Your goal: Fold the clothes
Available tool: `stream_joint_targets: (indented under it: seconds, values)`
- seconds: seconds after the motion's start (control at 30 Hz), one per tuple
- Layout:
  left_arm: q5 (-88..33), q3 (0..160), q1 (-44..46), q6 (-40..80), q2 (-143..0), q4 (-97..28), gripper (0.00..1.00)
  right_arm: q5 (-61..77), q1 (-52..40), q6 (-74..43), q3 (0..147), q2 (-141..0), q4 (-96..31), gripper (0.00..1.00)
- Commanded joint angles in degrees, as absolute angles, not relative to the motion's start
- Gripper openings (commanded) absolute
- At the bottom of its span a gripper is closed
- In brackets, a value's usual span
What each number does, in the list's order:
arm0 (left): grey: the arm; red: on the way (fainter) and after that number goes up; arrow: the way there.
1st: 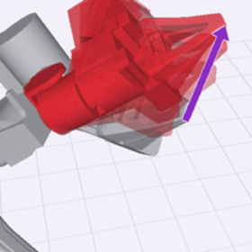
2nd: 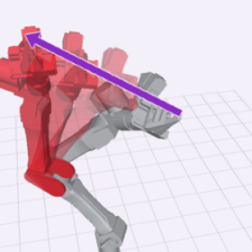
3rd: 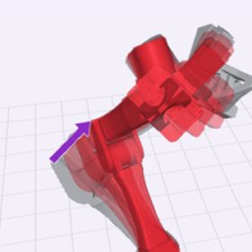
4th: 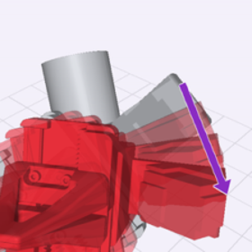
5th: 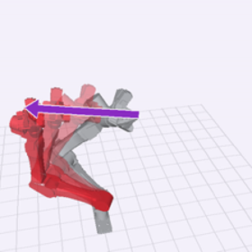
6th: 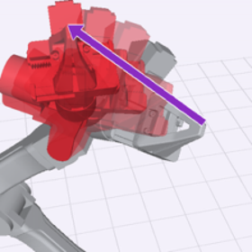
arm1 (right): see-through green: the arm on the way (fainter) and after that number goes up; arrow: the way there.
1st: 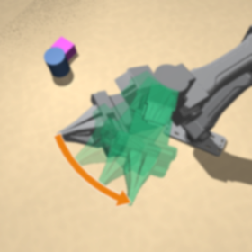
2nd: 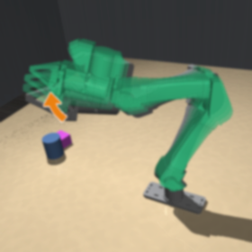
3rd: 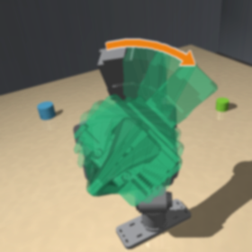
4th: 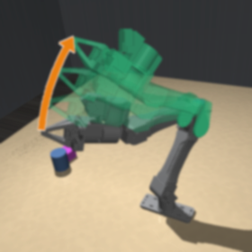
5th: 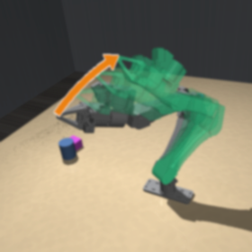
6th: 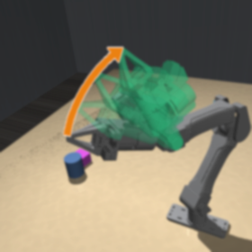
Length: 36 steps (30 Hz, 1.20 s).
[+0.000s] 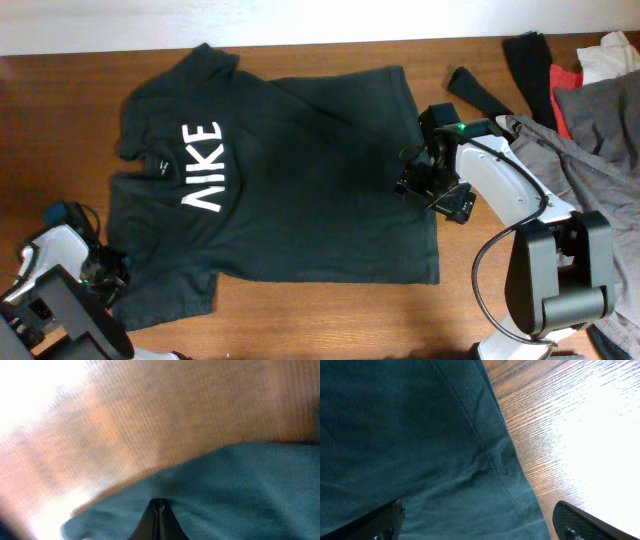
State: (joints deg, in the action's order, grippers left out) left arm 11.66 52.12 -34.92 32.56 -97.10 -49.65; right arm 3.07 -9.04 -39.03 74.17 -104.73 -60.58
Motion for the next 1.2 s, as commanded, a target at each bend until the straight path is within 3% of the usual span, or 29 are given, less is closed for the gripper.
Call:
stream_joint_targets:
  seconds: [0.0,0.23,0.53,0.87,1.07,1.1,1.13,1.17]
  values:
    - [14.79,58.33,-35.18,32.08,-97.03,-52.71,0.02,3.22,-8.88,-39.66,75.02,-103.55,-60.58,0.98]
    - [8.21,67.77,-34.30,31.24,-93.93,-60.18,0.04,3.22,-8.88,-39.66,75.02,-103.55,-60.58,0.99]
    - [-7.88,69.10,-25.96,26.48,-88.12,-57.47,0.04,3.22,-8.88,-39.66,75.02,-103.55,-60.58,0.99]
    - [-6.17,69.10,-13.19,23.20,-88.16,-57.01,0.05,5.30,-8.88,-39.20,75.02,-103.55,-61.60,0.99]
    - [-6.20,69.04,-10.04,23.05,-88.16,-56.77,0.08,9.04,-8.88,-22.11,75.02,-103.55,-67.59,0.96]
    - [-6.20,69.04,-9.54,23.05,-88.16,-56.58,0.08,9.06,-8.91,-19.99,75.02,-103.55,-68.55,0.68]
    - [-6.20,69.04,-9.17,23.05,-88.16,-56.40,0.08,9.02,-8.93,-17.54,75.02,-103.55,-69.63,0.25]
    - [-6.20,69.06,-8.86,23.05,-88.16,-56.34,0.08,8.82,-8.93,-16.38,75.00,-103.55,-71.31,0.04]
